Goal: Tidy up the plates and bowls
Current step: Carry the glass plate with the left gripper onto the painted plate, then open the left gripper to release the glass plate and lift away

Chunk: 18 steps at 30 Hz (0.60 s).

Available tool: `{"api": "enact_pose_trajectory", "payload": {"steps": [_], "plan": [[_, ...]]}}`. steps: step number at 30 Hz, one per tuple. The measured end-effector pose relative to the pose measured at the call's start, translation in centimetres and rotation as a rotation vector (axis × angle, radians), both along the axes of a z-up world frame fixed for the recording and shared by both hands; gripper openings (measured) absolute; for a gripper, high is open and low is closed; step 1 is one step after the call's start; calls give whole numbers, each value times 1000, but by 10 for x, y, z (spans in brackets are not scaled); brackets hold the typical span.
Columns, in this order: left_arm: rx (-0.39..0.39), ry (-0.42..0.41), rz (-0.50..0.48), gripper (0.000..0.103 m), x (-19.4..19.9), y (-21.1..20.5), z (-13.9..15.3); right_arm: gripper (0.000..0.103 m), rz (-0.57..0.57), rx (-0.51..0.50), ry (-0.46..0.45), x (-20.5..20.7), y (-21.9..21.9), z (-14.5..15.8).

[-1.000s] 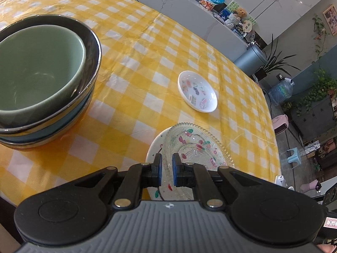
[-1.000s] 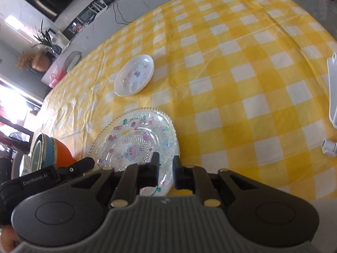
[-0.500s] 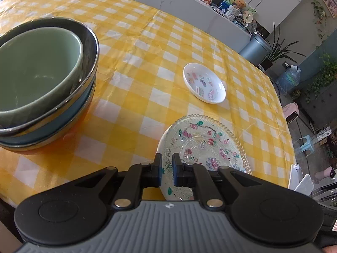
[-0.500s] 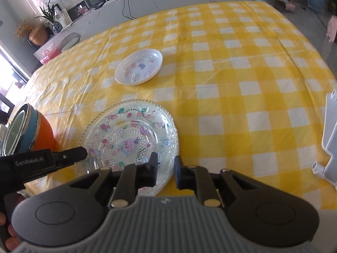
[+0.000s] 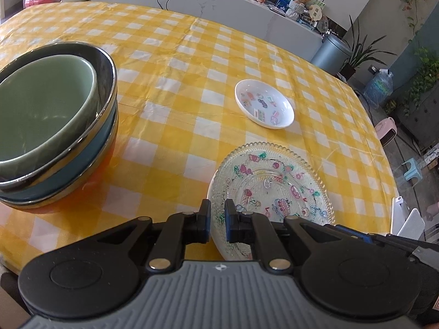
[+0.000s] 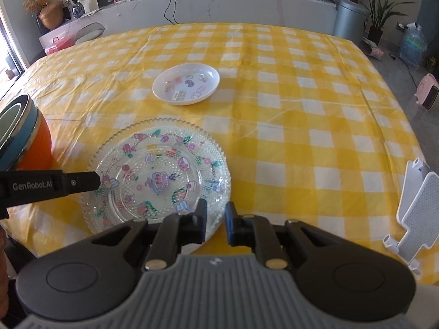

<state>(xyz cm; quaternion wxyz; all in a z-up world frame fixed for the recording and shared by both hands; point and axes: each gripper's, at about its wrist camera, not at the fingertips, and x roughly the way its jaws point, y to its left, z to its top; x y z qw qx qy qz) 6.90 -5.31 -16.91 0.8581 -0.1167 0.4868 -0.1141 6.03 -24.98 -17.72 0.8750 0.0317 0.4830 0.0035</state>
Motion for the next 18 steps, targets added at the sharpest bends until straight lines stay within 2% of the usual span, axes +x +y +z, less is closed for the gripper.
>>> {"api": "enact_pose_trajectory", "payload": {"steps": [5,14,18], "plan": [[29,-2,-21,10,-1,-2,-1,10,0,-9,-7,-1,0,1],[33,-6,-38,11,-1,-2,0,11,1,-23,-19,-3,2,2],[28,-8,-30,13,-1,0,2,25,-15,-31,-36,-6,1,4]]}}
